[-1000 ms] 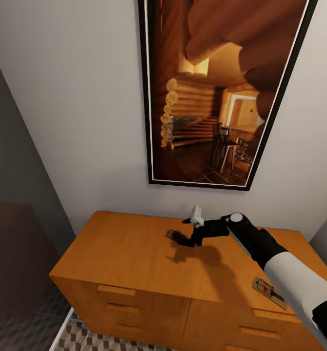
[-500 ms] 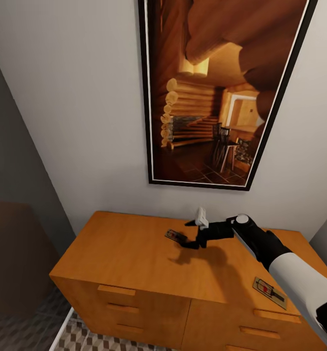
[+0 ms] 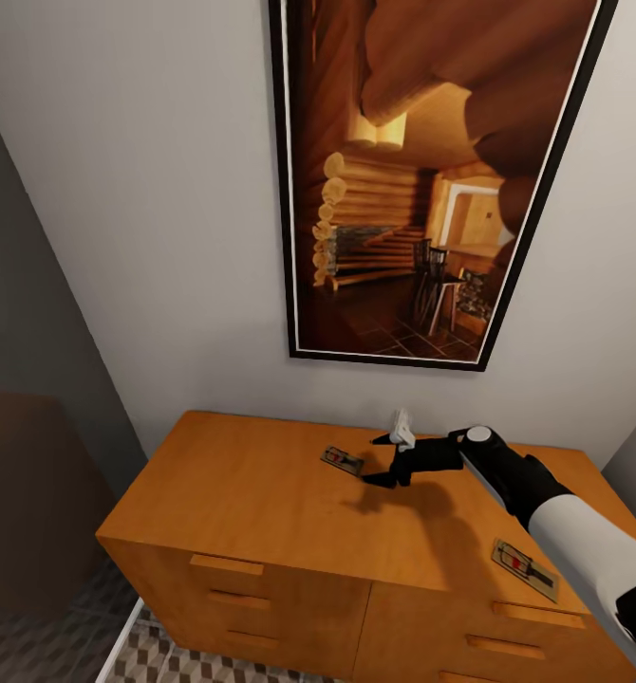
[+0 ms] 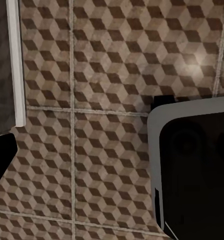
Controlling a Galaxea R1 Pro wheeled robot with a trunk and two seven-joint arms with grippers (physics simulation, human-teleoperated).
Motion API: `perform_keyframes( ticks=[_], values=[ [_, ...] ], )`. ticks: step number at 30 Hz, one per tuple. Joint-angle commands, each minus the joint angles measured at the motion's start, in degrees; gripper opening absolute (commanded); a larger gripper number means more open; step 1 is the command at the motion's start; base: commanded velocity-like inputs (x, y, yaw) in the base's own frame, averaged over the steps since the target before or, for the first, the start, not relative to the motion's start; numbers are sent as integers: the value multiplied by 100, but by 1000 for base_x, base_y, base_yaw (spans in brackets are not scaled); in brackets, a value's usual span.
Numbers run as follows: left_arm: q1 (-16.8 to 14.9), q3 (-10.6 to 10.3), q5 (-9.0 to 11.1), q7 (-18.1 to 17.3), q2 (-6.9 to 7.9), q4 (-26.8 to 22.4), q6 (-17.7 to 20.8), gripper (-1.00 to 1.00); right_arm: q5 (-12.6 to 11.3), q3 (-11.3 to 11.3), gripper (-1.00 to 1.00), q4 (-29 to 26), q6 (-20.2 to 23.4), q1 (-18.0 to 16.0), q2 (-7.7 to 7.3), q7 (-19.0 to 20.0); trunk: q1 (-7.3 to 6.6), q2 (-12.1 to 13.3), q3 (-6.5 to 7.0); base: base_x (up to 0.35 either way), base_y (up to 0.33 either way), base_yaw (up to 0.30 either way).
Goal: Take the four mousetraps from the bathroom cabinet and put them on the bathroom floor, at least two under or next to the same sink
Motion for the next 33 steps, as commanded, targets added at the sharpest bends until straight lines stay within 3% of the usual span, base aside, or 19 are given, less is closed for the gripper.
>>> perform_keyframes(
  ticks=[1,19,33],
  values=[
    [-8,-49,38,-5,-7,19,-31,100,-60,31,100,37,19,-9,-19,-25,4,-13,-12,0,0,0],
    [-8,-45,38,-5,-4,19,-39,100,-59,35,100,300,-190,-9,-37,-84,4,-13,-12,0,1,0],
    [-8,-45,38,-5,-4,19,-40,100,-52,28,100,322,-195,-9,-46,-92,4,-13,-12,0,118,0]
  ],
)
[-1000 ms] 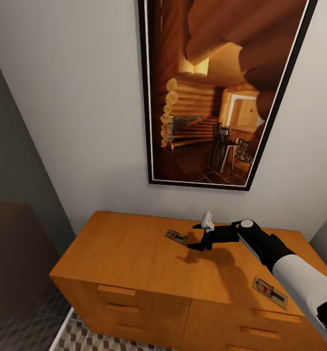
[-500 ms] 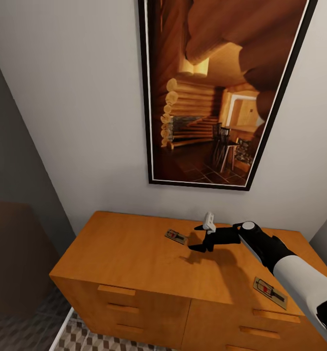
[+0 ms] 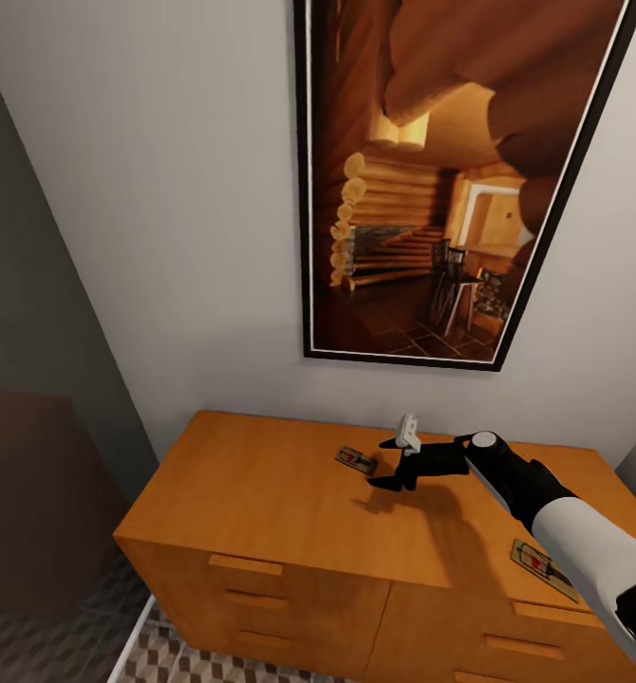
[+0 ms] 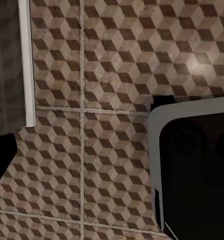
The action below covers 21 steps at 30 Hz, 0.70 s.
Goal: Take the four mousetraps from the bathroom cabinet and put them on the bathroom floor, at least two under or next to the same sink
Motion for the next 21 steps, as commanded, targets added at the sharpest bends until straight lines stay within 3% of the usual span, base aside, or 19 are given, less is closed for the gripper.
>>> perform_keyframes(
  ticks=[1,21],
  values=[
    [-8,-48,38,-5,-4,18,-31,100,-58,41,100,0,9,-10,-10,-5,4,-13,-12,0,22,0],
    [-8,-48,38,-5,-4,18,-31,100,-66,26,100,170,-190,-10,-141,-7,4,-13,-12,0,3,0]
  ],
)
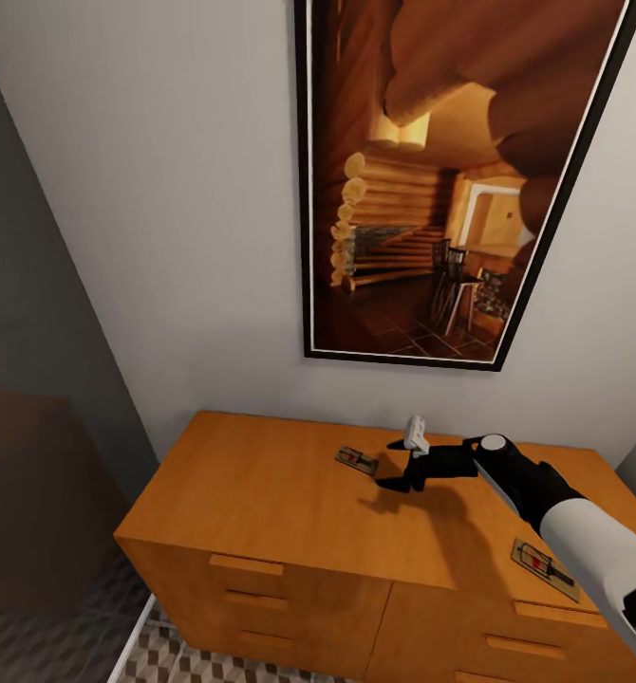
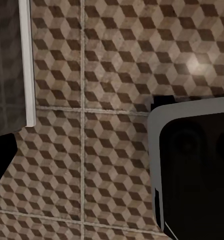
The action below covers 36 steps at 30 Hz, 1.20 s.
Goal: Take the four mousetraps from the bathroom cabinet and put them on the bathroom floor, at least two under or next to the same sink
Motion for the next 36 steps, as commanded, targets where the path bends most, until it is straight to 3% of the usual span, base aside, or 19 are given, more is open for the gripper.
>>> perform_keyframes(
  ticks=[1,4,12,21,36],
  values=[
    [-8,-48,39,-5,-4,19,-32,100,-59,46,100,32,-40,-10,-10,-10,4,-13,-12,0,0,0],
    [-8,-48,39,-5,-4,19,-32,100,-59,44,100,69,-94,-10,-10,-66,4,-13,-12,0,0,0],
    [-8,-48,39,-5,-4,19,-32,100,-65,36,100,81,-123,-10,-7,-672,4,-13,-12,0,0,0],
    [-8,-48,39,-5,-4,19,-32,100,-80,35,100,82,-127,-10,42,-993,4,-13,-12,0,0,0],
    [-8,-50,39,-6,-4,19,-32,100,-85,43,100,88,-110,-10,189,-1168,4,-13,-12,0,0,0]
  ],
)
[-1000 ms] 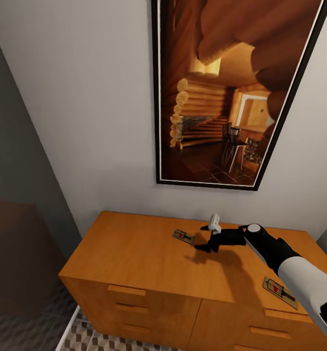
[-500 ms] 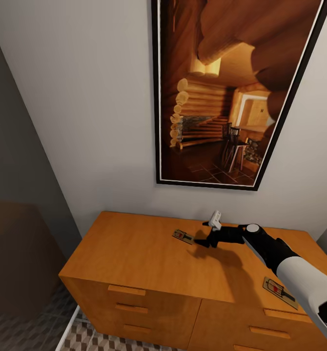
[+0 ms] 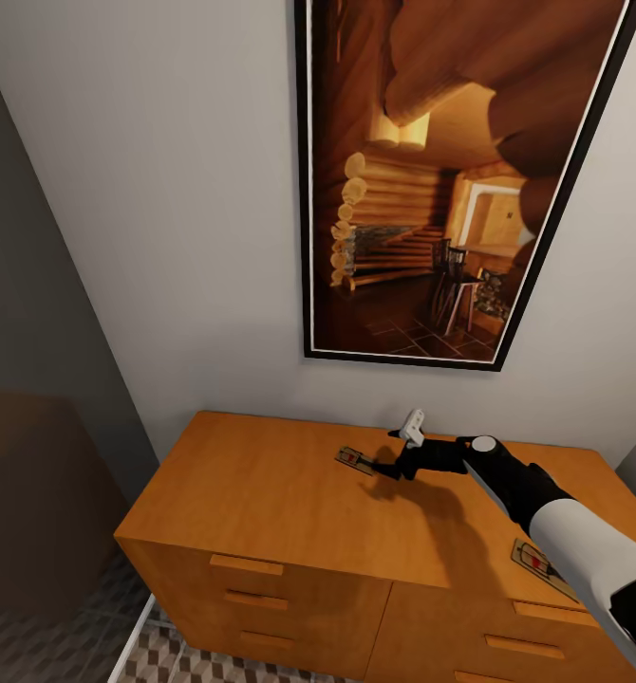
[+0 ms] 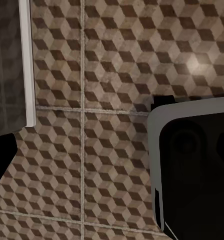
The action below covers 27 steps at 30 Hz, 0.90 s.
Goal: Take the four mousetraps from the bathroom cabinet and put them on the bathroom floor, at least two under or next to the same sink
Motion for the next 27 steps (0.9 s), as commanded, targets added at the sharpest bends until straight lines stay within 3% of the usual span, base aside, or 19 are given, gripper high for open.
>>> perform_keyframes(
  ticks=[1,27],
  values=[
    [-8,-49,39,-5,-4,19,-32,100,-58,48,100,6,-19,-10,4,-13,4,-12,-12,0,0,0],
    [-8,-48,39,-4,-4,19,-32,100,-58,40,100,168,-16,-10,35,-6,4,-12,-12,0,0,0]
  ],
)
